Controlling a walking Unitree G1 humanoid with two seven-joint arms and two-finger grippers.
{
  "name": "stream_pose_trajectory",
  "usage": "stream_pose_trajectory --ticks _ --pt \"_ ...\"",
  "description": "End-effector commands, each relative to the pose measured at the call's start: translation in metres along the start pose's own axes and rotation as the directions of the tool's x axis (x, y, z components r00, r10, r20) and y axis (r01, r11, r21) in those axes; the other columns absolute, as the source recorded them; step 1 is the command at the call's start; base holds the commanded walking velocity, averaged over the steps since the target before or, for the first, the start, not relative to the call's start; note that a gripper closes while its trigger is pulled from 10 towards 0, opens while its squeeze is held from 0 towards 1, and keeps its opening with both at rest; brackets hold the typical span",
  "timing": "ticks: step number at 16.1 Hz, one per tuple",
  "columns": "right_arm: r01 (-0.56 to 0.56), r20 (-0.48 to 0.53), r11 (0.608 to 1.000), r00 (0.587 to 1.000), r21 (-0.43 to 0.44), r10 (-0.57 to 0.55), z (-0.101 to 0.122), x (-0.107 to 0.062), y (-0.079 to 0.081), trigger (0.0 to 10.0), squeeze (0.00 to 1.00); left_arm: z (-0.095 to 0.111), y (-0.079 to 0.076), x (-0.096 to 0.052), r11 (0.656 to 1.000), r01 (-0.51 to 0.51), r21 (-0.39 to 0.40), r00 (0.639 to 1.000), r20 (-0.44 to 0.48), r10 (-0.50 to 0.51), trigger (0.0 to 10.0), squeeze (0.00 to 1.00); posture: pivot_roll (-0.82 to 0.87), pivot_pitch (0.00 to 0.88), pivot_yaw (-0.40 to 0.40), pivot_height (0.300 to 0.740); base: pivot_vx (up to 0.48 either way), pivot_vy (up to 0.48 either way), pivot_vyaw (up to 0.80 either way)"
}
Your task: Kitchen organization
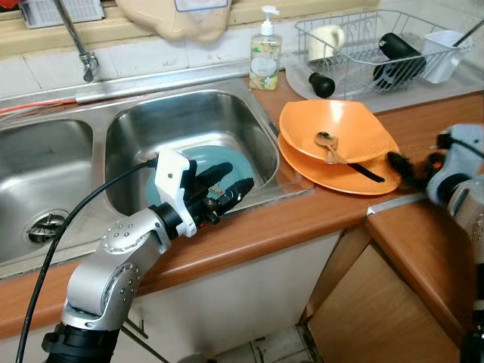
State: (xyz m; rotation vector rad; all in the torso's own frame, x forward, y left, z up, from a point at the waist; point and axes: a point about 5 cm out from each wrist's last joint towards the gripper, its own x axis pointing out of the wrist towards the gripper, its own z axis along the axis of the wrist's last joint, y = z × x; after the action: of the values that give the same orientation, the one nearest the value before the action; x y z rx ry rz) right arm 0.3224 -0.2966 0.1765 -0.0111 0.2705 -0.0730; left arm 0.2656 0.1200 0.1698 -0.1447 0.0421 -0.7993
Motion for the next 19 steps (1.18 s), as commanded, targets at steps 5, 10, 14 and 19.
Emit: stream_pose_trajectory --ticks 5,10,14,19 --pt "0.145 0.055 0.985 0.989 -0.091 -0.14 0.005 0.004 -0.018 10.0 0.0 0.0 0.001 0.0 1.0 -0.007 0.011 1.0 -0.012 0.007 10.0 0.0 -0.03 0.0 0.061 0.74 0.0 0.0 0.0" --pt "0.072 0.007 0.981 0.997 -0.182 -0.072 -0.014 0.011 -0.006 10.0 0.0 -0.003 -0.003 -0.001 0.999 0.024 0.032 0.999 -0.043 -0.023 10.0 0.0 -0.02 0.0 0.058 0.74 0.0 0.0 0.0" --pt "0.052 0.002 0.979 0.999 -0.198 -0.053 -0.016 0.013 -0.004 10.0 0.0 -0.007 -0.007 -0.003 0.997 0.061 0.041 0.996 -0.075 -0.058 10.0 0.0 -0.02 0.0 0.059 0.74 0.0 0.0 0.0" --pt "0.022 -0.005 0.978 1.0 -0.209 -0.024 -0.02 0.014 0.002 10.0 0.0 -0.009 -0.008 -0.002 0.997 0.071 0.044 0.994 -0.087 -0.067 10.0 0.0 -0.03 0.0 0.061 0.74 0.0 0.0 0.0"
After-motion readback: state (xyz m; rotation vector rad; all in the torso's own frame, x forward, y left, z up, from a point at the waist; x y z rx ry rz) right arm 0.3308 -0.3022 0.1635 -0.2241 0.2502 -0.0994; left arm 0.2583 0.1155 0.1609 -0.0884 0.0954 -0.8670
